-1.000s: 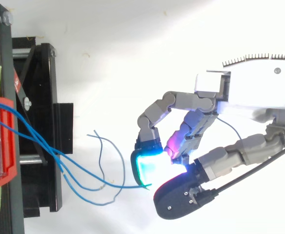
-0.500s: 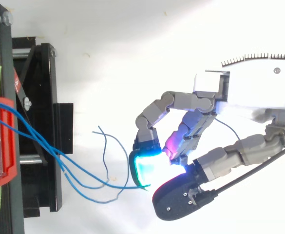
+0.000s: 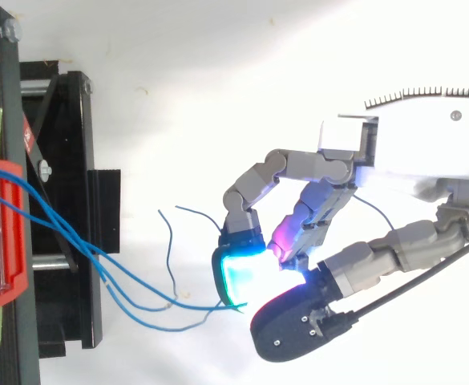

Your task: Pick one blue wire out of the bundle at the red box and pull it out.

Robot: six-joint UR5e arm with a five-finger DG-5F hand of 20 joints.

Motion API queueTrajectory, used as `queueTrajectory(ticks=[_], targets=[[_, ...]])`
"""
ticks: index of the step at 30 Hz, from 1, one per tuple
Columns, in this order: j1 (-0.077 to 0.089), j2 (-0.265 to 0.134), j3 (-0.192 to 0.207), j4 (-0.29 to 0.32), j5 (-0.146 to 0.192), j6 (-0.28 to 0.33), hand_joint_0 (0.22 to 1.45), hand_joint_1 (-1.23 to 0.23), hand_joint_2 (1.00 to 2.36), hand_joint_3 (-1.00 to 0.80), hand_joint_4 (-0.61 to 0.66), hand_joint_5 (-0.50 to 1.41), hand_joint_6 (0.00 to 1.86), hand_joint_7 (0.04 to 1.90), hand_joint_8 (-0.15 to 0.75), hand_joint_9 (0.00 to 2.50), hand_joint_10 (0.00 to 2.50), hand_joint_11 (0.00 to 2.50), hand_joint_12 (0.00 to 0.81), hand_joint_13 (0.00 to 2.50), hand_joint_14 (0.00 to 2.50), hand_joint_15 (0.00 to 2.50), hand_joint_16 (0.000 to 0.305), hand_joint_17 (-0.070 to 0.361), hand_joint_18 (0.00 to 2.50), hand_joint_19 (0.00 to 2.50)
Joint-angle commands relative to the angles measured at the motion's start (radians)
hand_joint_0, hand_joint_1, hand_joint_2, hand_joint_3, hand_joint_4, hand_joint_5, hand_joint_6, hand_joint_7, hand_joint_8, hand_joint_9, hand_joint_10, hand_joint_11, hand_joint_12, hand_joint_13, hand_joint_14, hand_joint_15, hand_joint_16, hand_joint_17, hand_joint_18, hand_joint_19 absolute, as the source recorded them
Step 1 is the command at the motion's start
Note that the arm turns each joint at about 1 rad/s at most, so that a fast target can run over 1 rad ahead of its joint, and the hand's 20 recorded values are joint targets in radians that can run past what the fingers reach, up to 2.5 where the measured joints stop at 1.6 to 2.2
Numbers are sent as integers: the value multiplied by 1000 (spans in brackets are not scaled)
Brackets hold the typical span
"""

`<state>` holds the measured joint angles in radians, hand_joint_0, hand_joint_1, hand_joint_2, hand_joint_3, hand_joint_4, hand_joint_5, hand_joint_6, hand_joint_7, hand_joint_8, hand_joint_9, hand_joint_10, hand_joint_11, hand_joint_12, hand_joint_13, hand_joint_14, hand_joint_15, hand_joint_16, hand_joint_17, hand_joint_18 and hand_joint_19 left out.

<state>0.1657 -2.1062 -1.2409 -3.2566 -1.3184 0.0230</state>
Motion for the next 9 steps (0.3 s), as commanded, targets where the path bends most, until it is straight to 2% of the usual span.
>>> queueTrajectory(ticks=[1, 9], targets=[[0, 0, 0, 0, 1, 0, 757, -849, 1009, -56, -257, -142, 981, 1261, 275, 1033, 9, 543, 385, 966, 20, 612, 44, 99, 819, 549], [0, 0, 0, 0, 1, 0, 756, -849, 1009, -55, -253, -143, 981, 1260, 276, 1044, 11, 551, 388, 971, 20, 618, 44, 99, 823, 548]])
